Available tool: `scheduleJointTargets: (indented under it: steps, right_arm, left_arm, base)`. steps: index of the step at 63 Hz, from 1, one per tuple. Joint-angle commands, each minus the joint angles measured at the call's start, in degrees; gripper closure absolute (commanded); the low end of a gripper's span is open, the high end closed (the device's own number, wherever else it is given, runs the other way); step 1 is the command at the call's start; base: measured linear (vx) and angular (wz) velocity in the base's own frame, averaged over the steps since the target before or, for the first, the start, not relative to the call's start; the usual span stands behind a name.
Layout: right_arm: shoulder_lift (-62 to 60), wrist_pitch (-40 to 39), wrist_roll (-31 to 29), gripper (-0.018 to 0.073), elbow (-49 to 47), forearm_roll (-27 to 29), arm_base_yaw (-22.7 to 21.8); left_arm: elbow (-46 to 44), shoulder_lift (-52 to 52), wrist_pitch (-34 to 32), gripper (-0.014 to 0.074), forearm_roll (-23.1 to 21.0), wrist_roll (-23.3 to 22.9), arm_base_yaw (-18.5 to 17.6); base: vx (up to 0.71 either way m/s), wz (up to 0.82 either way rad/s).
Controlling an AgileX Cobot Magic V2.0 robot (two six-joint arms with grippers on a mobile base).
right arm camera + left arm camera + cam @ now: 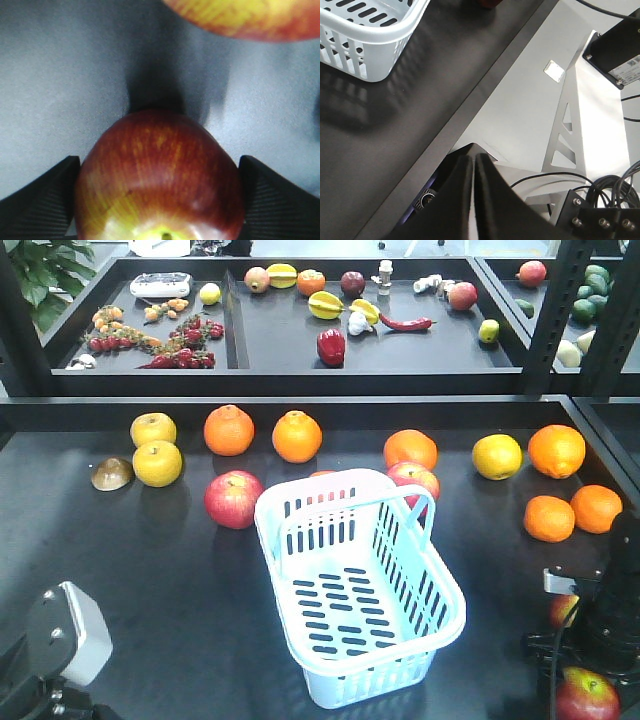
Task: Pick three apples into basket with both arms
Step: 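Reach the right gripper to the red apple nearest the robot and grasp it, then move the held apple over the basket and release it inside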
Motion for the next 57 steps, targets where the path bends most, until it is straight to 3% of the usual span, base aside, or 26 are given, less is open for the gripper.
scheduleJointTargets:
  steps: [1, 11, 27, 34, 40, 48, 57]
  right_arm:
    - [-2.87, 0.61, -1.33, 0.0013, -1.05, 0.35, -0.2]
    - [-8.1, 0.56, -3.69, 0.0176, -1.05, 1.69, -0.2]
    - [-24.96, 2.56, -10.23, 0.0576, -1.05, 7.92, -0.2]
    - [-32.37, 3.01, -15.82, 0.0569, -1.05, 16.48, -0.04]
    - [-37.71, 3.68, -25.1, 0.0568, -1.05, 25.87, 1.57]
    - [-41.37, 4.27, -33.03, 0.0565, -0.85, 37.43, 7.82]
    - [-39.78, -0.85, -34.11, 0.0561, -0.85, 40.82, 17.87]
  left_arm:
    - [-1.38, -0.7, -0.93, 0.0603, -2.75, -0.61, -0.25]
    - [-1.38, -0.7, -1.05, 0.0603, -2.75, -0.61, -0.25]
    - [-1.38, -0.7, -1.15, 0.0603, -2.75, -0.61, -0.25]
    - [-1.38, -0.7, -1.15, 0.0603, -2.75, -0.61, -0.25]
    - [-1.38, -0.7, -1.22, 0.0603, -2.75, -0.61, -0.25]
    - [-1.38, -0.7, -1.48, 0.0603, -2.75, -0.61, -0.25]
    - [-1.38, -0.7, -1.51, 0.0603, -2.75, -0.61, -0.25]
  base:
    - [0.0, 0.0]
    - [0.0, 0.0]
    - [0.0, 0.0]
    - [0.0, 0.0]
    - [0.0, 0.0]
    - [0.0, 0.0]
    - [0.0, 0.0]
